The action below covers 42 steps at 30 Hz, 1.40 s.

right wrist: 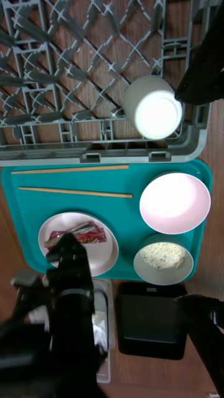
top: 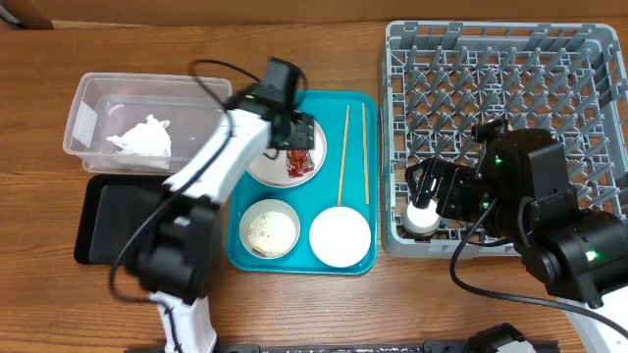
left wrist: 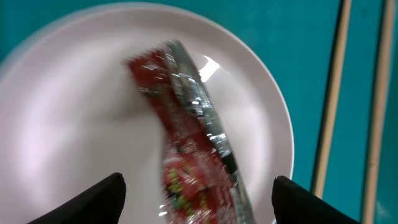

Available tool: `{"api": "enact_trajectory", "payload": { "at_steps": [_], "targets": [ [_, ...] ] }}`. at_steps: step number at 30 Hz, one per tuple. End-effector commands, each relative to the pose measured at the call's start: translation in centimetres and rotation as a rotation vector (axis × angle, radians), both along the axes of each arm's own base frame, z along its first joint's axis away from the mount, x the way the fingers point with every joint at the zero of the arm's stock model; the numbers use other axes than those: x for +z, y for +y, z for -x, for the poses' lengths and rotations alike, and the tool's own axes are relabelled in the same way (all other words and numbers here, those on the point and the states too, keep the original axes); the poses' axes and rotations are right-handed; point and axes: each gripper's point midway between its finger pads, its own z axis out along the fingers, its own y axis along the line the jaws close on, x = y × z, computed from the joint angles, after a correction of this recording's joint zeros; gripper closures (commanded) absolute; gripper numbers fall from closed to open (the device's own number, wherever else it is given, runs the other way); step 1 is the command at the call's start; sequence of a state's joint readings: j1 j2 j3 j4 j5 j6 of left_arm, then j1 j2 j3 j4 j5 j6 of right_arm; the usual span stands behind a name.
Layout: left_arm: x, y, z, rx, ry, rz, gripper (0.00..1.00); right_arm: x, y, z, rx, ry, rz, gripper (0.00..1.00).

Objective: Sort waste into correct bins and load items into the dishwasher
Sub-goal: 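Pick tissue and red wrapper off the plate, drop into clear bin, then grasp the rice-filled bowl with the left gripper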

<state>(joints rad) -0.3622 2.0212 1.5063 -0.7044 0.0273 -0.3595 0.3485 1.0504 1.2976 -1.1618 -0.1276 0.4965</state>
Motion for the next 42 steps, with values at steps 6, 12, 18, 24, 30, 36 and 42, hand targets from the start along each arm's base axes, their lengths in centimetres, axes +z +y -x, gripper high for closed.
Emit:
{"api": "enact_trajectory", "payload": {
  "at_steps": [6, 12, 18, 24, 30, 36, 42],
  "targets": [
    [-4.0, -0.6, 1.3, -0.013, 0.126, 0.013, 0.96, 0.0, 0.2, 0.1, 0.013, 0.011, 0.005, 0.02],
    [3.4, 4.2, 0.6, 0.131, 0.079, -0.052, 0.96, -0.2, 0.1, 0.3, 0.013, 0.019, 0.008, 0.02],
    [10.7, 13.4, 0.7, 0.404, -0.048, -0.158, 0.96, -0.2, 0.1, 0.3, 0.013, 0.019, 0.007, 0.02],
    [10.6, 19.9, 0.7, 0.581, -0.036, -0.167, 0.21, -0.2, 0.1, 0.3, 0.013, 0.019, 0.007, 0.02],
    [9.6, 18.4, 0.5, 0.38, 0.007, -0.113, 0.13, -0.2, 0.1, 0.3, 0.013, 0.019, 0.008, 0.02],
    [11.4, 14.5, 4.2, 0.267, 0.072, -0.126, 0.28, -0.2, 0.1, 0.3, 0.013, 0.018, 0.007, 0.02],
    [11.5, 7.7, 9.9, 0.159, 0.198, -0.157, 0.28, -0.2, 0.1, 0.3, 0.013, 0.019, 0.008, 0.02]
  ]
}}
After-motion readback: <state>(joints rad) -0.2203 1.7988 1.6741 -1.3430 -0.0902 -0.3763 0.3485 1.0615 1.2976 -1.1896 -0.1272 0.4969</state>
